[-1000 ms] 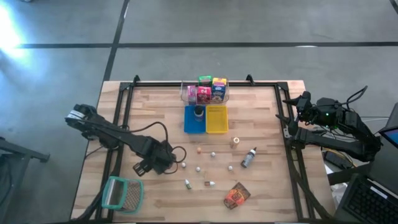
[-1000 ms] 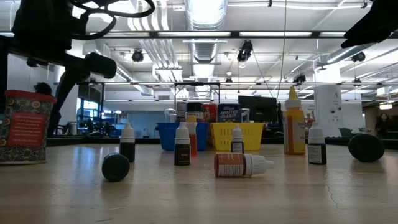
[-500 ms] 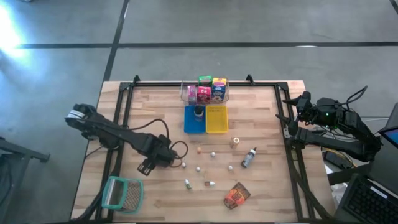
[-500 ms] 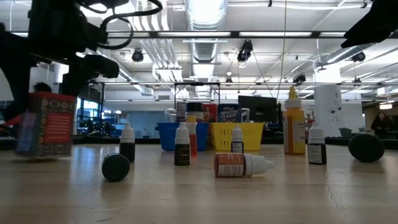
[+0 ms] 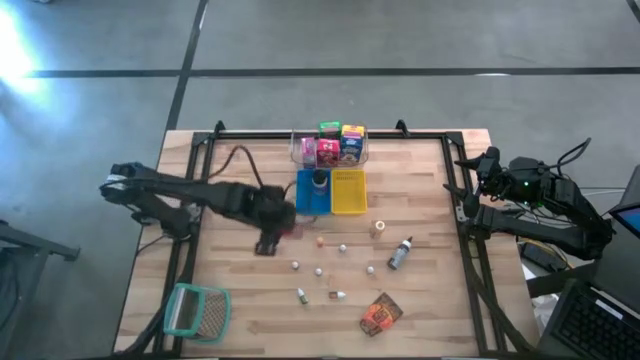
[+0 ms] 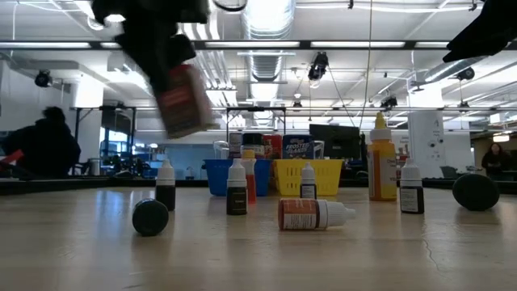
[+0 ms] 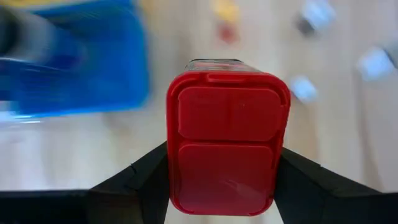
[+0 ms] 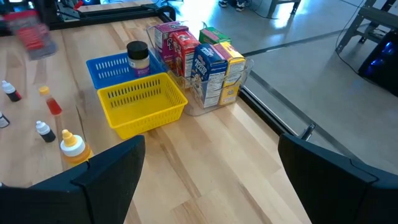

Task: Pick & Place Kitchen Items
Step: Put the red seasoning can into the blue bin

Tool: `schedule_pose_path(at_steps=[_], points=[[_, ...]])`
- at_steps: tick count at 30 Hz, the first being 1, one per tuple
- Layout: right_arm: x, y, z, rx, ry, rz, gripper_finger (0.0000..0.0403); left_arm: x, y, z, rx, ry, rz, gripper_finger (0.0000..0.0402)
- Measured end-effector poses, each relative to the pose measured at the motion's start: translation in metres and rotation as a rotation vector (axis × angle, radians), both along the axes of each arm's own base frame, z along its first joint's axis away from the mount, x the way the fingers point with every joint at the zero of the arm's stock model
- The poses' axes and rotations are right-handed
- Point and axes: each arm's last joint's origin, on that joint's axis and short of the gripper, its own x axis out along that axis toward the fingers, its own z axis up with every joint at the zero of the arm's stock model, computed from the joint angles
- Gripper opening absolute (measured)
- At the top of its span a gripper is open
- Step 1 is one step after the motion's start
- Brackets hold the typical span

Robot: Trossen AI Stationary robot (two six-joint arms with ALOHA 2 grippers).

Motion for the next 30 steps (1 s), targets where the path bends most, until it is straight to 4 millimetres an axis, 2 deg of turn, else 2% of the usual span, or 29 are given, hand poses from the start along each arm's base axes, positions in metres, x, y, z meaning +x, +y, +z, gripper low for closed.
schedule_pose_path(at_steps=[3,7,15,20,30], points=[[0.0,0.0,0.0,0.0,0.0,0.0,0.0363,0.008,0.018,0.012,-0.004,-0.093,0.108,0.023],[0.0,0.0,0.0,0.0,0.0,0.0,0.0363,0.013,0.039,0.026,-0.01,-0.15,0.096,0.023],[0.0,0.0,0.0,0.0,0.0,0.0,0.0364,0.01,0.081,0.031,0.035,-0.16,0.167,0.023],[0.0,0.0,0.0,0.0,0.0,0.0,0.0363,0.019,0.092,0.018,0.037,-0.11,0.122,0.023],[0.0,0.0,0.0,0.0,0.0,0.0,0.0363,0.069,0.102,-0.021,0.037,0.054,0.064,0.023]])
